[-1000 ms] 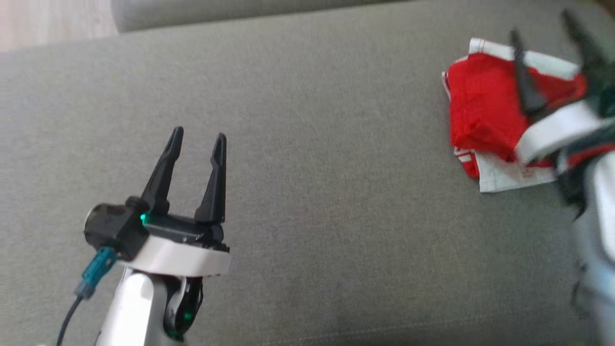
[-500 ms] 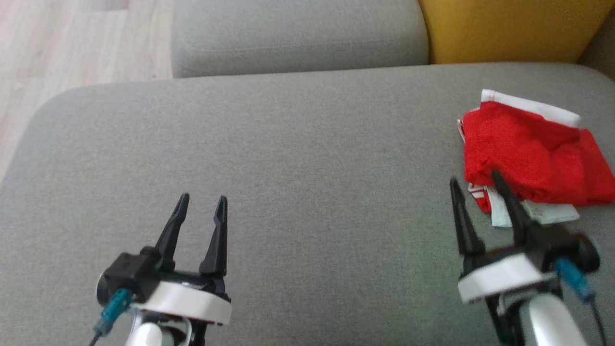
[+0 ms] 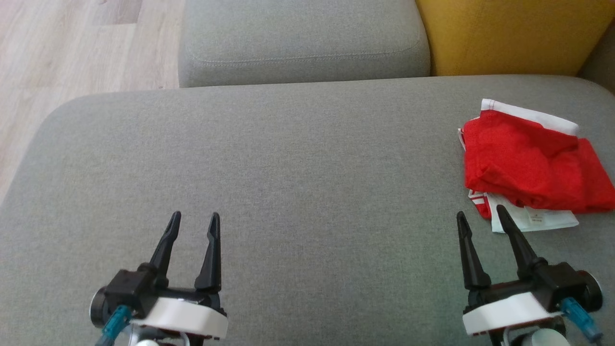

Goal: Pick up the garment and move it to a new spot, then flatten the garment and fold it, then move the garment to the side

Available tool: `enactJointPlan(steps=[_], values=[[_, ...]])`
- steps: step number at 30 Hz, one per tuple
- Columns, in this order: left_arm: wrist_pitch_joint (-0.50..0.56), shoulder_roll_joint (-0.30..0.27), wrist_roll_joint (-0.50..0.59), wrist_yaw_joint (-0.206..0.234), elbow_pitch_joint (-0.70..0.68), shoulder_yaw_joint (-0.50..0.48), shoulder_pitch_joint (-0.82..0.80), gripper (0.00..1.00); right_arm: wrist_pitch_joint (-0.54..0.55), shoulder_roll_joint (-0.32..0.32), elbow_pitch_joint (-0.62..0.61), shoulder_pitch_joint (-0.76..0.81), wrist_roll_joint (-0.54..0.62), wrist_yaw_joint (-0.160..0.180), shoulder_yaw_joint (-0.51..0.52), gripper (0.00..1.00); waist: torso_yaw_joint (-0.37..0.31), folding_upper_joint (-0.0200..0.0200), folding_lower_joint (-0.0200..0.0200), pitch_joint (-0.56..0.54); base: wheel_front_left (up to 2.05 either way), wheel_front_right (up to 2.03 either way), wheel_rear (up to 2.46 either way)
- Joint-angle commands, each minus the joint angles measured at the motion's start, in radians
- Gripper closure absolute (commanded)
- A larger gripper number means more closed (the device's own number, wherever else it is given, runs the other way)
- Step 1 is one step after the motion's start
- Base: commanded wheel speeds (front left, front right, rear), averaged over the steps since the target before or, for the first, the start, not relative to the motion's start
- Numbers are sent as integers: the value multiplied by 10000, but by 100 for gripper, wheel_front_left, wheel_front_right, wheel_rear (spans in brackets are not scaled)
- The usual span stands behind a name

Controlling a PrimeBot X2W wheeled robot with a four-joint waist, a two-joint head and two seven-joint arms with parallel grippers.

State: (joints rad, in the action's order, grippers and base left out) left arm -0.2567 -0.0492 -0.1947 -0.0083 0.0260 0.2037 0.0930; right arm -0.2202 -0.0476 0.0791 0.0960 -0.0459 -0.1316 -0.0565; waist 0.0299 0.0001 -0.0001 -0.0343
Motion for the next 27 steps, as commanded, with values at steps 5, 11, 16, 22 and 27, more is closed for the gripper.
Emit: enactJointPlan(steps=[5,11,16,22,27], values=[[-51,-10,11,-94,-481,-429,-296,0,-142,-27,-285,-317,-159,9,-184,0,-42,-1,1,50,0,0,0],[-51,-10,-304,-360,-434,-519,-238,0,-135,-27,-244,-316,-360,9,-146,0,-92,-1,1,109,0,0,0],[-51,-10,-168,-390,-471,-638,-250,0,-142,-27,-228,-297,-369,9,-223,0,-108,-1,1,110,0,0,0],[-51,-10,-129,-388,-682,-749,-221,0,-130,-26,-237,-321,-379,9,-221,0,-116,-1,1,102,0,0,0],[-51,-10,-485,-383,-669,-845,-185,0,-122,-26,-225,-335,-395,9,-250,0,-108,-1,1,112,0,0,0]])
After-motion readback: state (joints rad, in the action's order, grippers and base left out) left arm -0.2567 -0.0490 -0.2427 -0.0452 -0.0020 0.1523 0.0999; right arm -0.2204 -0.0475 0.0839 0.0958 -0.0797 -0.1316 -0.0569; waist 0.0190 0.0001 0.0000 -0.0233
